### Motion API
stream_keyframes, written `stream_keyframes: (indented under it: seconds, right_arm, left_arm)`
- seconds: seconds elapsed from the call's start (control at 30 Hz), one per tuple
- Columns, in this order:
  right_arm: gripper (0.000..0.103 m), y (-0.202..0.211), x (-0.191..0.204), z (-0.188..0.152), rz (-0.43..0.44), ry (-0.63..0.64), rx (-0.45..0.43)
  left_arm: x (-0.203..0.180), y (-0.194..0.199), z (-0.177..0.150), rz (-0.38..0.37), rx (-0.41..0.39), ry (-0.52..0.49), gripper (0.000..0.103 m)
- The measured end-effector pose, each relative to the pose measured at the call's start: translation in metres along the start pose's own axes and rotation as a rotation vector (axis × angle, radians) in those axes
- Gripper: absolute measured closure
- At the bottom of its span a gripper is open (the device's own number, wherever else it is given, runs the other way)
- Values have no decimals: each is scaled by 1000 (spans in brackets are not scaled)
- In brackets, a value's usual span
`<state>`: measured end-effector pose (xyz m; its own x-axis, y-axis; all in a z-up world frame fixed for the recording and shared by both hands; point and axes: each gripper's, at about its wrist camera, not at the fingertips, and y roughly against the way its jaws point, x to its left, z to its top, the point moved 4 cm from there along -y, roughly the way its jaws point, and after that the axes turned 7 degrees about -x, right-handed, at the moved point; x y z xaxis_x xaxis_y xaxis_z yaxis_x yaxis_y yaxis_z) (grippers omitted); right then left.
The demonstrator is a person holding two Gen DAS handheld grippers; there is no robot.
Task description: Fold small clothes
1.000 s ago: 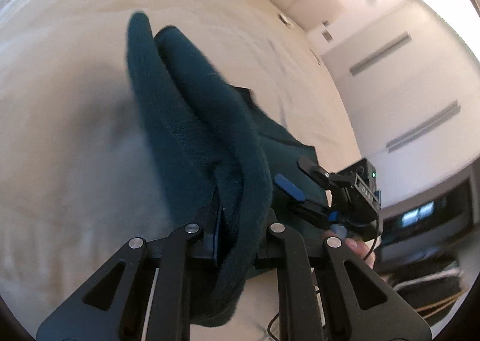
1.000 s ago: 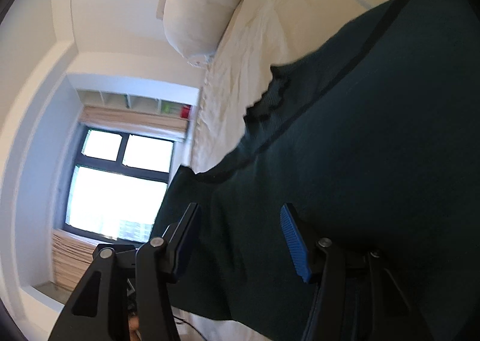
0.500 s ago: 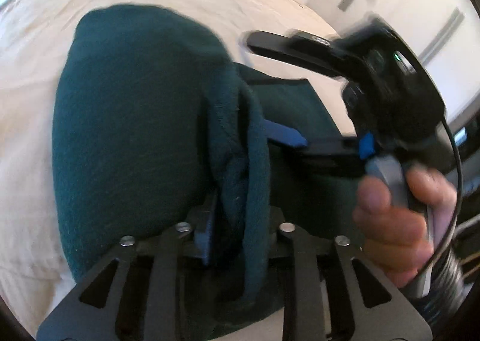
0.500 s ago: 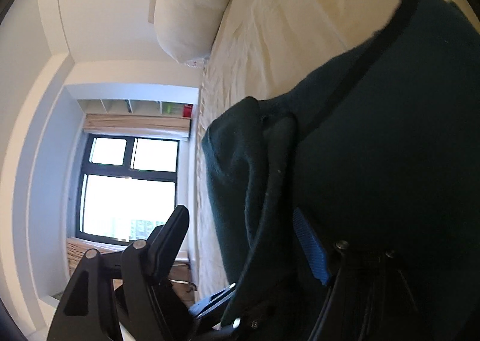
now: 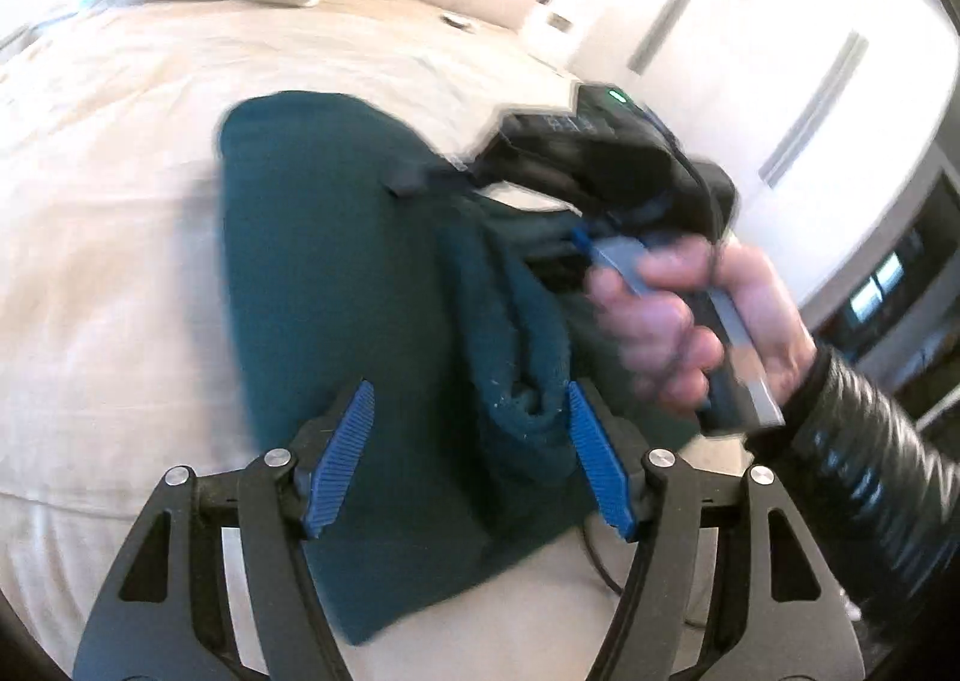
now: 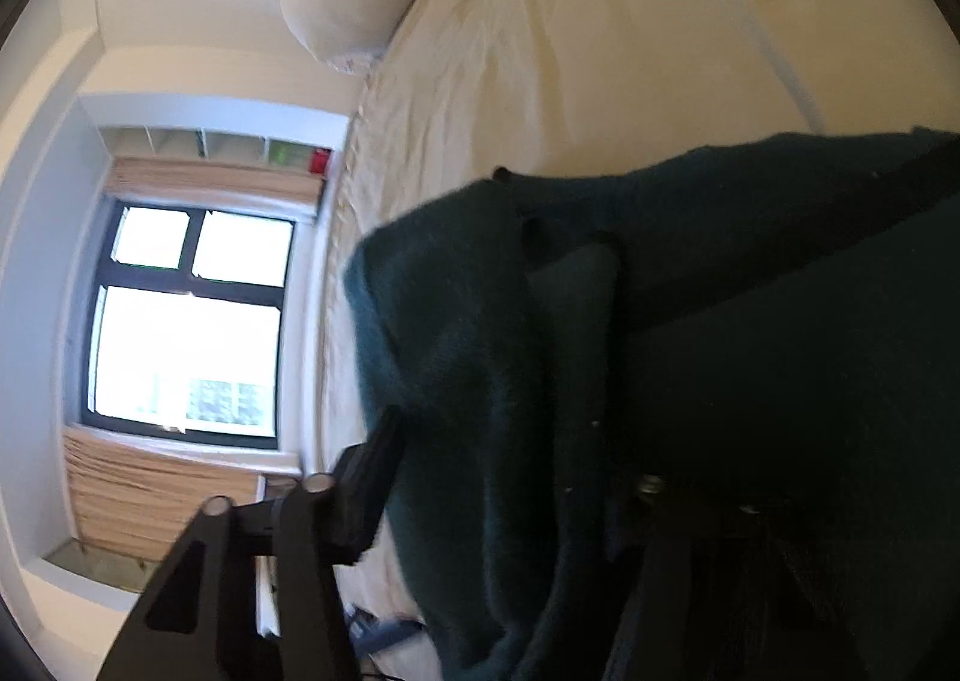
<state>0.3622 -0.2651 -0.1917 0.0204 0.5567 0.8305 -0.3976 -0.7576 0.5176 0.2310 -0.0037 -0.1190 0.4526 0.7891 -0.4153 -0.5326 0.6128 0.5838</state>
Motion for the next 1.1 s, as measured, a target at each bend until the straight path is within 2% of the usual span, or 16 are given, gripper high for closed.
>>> stream_keyframes:
  seconds: [0.07,0.13,0.17,0.23,0.3,0.33,0.47,0.5,0.57,0.6,0.73,0.87,1.03,1.1]
  right_arm:
    - [61,0,0,-1,-28,25,9]
    - [62,1,1,-1,-24,21,14]
    - [62,2,0,-2,-18,14,19]
    - [61,3,1,-4,-3,6,36]
    - [61,4,2,-3,-8,23,40]
    - [61,4,4,-5,-13,35,42]
    - [64,-2,7,-5,-52,89,51]
    - [68,-2,9,-6,-70,107,47]
    - [86,0,8,-7,-109,133,34]
    - [87,3,9,-8,-117,141,19]
    - [89,31,8,-16,-108,157,-68]
    - [89,74,-7,-22,-87,146,-154]
    - [89,111,-58,-15,-138,54,-213]
    - [89,120,-79,-13,-128,3,-237]
  left_arm:
    - [6,8,8,-26,-34,20,38]
    - [0,23,3,-105,-59,-4,38]
    - [-12,31,0,-223,-50,-54,38]
    - [-29,33,-6,-328,4,-165,38]
    - [-34,36,-13,-303,8,-223,38]
    - [-31,35,-15,-285,7,-207,38]
    - [12,28,-3,-218,-50,-19,38]
    - [17,22,5,-197,-59,6,38]
    - [31,17,13,-145,-70,25,38]
    - [35,13,20,-128,-72,28,38]
    - [45,9,35,-115,-84,28,38]
    - [34,-2,43,-132,-72,-2,38]
    - [11,-34,46,-140,-32,-39,38]
    - [0,-57,49,-127,0,-60,38]
